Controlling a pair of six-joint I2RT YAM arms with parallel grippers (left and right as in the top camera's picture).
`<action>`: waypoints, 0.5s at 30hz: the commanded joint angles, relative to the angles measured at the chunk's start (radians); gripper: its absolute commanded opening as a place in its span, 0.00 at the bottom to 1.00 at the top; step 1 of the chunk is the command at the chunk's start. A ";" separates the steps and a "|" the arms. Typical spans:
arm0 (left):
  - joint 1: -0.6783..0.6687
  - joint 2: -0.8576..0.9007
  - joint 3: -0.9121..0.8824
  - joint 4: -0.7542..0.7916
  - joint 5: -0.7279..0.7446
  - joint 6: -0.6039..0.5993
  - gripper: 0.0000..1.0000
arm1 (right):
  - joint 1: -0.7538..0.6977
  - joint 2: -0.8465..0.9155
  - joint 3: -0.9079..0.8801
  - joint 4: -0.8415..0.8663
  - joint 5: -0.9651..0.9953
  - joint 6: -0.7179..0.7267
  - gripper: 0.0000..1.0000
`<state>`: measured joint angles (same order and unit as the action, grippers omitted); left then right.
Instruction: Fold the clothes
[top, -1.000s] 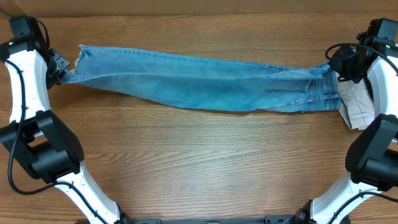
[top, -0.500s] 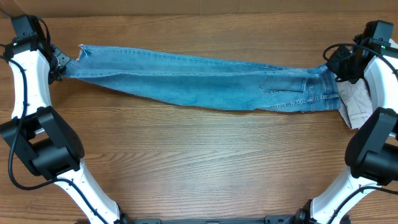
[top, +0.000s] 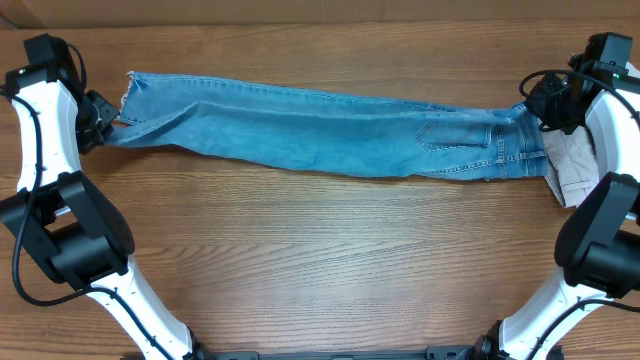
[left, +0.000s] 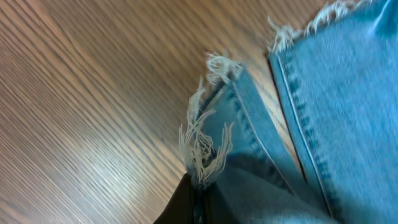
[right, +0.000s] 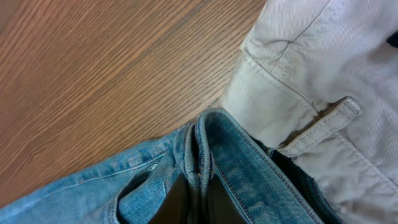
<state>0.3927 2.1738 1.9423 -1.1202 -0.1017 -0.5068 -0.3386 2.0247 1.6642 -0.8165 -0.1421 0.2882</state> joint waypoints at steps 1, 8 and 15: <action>-0.005 0.014 0.024 -0.017 0.074 -0.022 0.04 | -0.009 0.000 0.039 0.006 0.038 -0.001 0.04; -0.005 0.014 0.047 -0.027 0.084 -0.022 0.04 | -0.009 0.000 0.039 0.001 0.037 -0.001 0.04; -0.009 0.014 0.052 0.021 0.091 -0.048 0.07 | -0.009 0.000 0.039 -0.003 0.037 -0.001 0.04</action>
<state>0.3920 2.1742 1.9682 -1.1378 -0.0334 -0.5255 -0.3389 2.0247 1.6642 -0.8284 -0.1413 0.2878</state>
